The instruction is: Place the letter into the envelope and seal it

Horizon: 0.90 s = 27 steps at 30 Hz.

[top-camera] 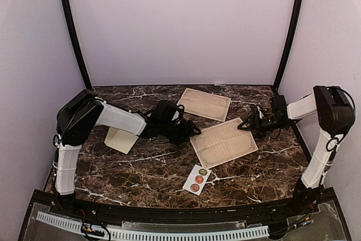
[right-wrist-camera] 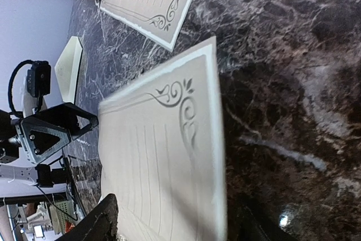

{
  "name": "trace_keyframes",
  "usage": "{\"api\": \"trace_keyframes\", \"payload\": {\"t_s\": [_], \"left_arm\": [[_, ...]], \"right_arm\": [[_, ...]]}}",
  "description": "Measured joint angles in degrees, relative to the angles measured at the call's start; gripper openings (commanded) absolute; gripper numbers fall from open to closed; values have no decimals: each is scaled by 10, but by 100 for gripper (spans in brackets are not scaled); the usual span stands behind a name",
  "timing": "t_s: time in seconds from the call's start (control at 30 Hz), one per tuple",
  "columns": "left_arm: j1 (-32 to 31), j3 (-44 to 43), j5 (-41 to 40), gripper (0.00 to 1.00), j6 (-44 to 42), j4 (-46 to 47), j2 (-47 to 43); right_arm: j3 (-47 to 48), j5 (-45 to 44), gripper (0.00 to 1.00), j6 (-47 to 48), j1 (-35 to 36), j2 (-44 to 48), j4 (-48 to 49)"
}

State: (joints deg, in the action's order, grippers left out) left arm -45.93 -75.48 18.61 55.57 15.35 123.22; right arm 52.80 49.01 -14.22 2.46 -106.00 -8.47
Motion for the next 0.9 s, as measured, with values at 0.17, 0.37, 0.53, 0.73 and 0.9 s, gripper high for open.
{"api": "trace_keyframes", "payload": {"t_s": [0.17,0.37,0.53,0.73,0.9], "left_arm": [[0,-1,0,69,0,0,1],[0,-1,0,69,0,0,1],[0,-2,0,69,0,-1,1],[0,-7,-5,72,-5,-11,1],[-1,-12,-43,79,-31,-28,-6]], "right_arm": [[-18,26,57,-14,4,2,8],[-33,43,37,-34,5,3,12],[-35,52,13,-41,5,7,15],[-45,66,0,-56,5,38,21],[-50,69,0,-69,5,89,21]]}}
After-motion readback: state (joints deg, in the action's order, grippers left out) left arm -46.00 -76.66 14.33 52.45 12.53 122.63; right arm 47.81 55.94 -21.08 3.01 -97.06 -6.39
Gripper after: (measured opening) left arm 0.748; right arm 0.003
